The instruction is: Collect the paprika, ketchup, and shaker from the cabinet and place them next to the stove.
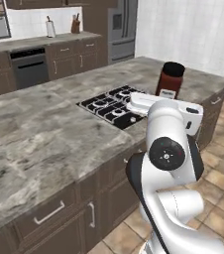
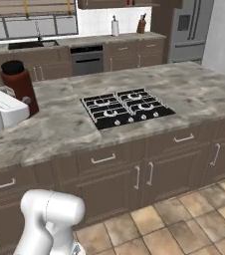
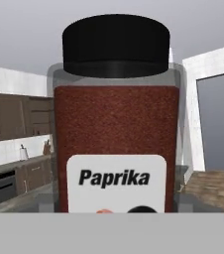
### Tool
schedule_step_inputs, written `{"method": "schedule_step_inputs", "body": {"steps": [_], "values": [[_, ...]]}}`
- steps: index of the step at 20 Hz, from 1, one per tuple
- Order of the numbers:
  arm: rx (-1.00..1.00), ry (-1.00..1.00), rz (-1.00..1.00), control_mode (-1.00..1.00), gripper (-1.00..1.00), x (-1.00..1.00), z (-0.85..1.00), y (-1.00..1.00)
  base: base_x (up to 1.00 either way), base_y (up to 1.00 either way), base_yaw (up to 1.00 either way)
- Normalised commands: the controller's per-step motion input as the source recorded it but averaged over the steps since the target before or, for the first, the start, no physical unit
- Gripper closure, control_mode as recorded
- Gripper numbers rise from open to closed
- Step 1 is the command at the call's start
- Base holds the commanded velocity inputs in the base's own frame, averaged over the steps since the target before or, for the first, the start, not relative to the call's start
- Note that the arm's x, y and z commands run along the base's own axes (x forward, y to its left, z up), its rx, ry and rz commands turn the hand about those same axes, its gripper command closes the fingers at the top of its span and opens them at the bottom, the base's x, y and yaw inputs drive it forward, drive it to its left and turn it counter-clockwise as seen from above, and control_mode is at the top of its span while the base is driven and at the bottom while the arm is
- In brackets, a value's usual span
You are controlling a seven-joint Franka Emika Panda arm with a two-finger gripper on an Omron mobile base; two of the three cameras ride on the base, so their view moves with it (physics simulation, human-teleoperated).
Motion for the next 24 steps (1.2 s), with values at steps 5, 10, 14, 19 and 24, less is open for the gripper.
{"method": "schedule_step_inputs", "body": {"steps": [5, 10, 14, 19, 24], "values": [[0.00, 0.00, 0.00, 1.00, 1.00, 0.00, 0.00, 0.00, 0.37, -0.78, 0.37], [0.00, 0.00, 0.00, 1.00, 1.00, 0.00, 0.00, 0.00, 0.37, -0.77, 0.37], [0.00, 0.00, 0.00, 1.00, 1.00, 0.00, 0.00, 0.00, 0.37, -0.77, 0.37], [0.00, 0.00, 0.00, 1.00, 1.00, 0.00, 0.00, 0.00, 0.38, -0.78, 0.36], [0.00, 0.00, 0.00, 1.00, 1.00, 0.00, 0.00, 0.00, 0.42, -0.78, 0.36]]}}
